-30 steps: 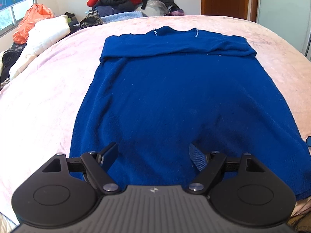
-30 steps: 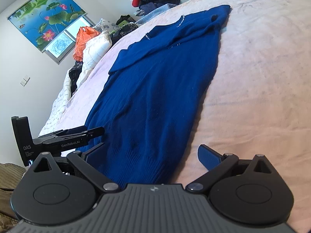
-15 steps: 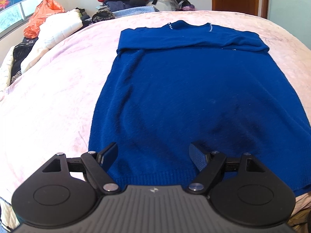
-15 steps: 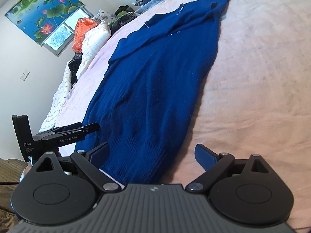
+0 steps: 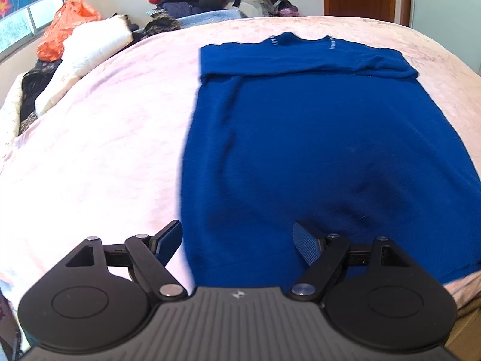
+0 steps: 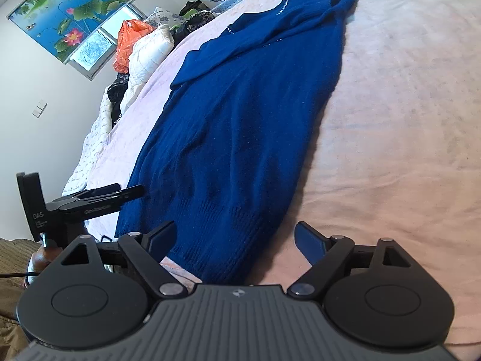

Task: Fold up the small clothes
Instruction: 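Move both open grippers over the sweater's hem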

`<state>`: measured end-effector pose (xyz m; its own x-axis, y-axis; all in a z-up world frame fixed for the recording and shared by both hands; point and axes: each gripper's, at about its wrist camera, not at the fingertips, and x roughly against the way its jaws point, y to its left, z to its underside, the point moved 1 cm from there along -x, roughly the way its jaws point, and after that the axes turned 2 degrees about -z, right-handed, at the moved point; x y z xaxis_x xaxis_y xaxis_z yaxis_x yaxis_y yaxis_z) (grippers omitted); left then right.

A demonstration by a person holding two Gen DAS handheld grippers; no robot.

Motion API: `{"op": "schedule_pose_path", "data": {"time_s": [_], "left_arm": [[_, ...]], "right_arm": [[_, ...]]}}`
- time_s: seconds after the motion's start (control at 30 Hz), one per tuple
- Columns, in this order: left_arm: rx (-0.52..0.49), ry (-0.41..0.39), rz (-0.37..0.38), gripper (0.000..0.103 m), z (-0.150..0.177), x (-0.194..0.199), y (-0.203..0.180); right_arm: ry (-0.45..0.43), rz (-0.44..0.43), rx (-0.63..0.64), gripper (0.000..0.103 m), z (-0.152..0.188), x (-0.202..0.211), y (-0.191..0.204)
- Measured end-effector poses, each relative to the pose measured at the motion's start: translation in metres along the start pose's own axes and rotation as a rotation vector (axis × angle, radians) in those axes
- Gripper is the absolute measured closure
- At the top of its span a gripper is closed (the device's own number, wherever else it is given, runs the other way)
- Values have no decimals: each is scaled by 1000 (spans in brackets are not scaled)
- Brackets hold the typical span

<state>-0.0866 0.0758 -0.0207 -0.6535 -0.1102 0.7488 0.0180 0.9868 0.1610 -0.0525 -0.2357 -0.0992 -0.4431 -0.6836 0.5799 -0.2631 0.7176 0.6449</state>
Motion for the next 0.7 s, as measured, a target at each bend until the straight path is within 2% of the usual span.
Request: {"op": "schedule_pose_path", "data": {"time_s": [0.13,0.23,0.3,0.37,0.4,0.43,0.63,0.7], "left_arm": [[16,33,38,22,10,0,33],[39,75,123,22,19,-5,48],[62,96,210,22,25,-7,54],[87,105,275,22,28,-10,55],[89,107,297,17,30,-10,54],[90,109,307,14,31,-11,51],[105,115,398,14,31,-8,37],[126,104,397,14,30,-10,32]], "right_arm": [[7,-24,-1,17,3,-3,-1],[14,-38,4,17,3,-4,1],[19,-47,6,17,4,-5,2],[20,-56,1,17,5,-6,2],[20,-60,-2,17,5,-6,2],[19,-64,-6,17,5,-6,2],[23,-130,-58,17,8,-7,-4],[24,-154,-72,18,9,-9,-6]]}}
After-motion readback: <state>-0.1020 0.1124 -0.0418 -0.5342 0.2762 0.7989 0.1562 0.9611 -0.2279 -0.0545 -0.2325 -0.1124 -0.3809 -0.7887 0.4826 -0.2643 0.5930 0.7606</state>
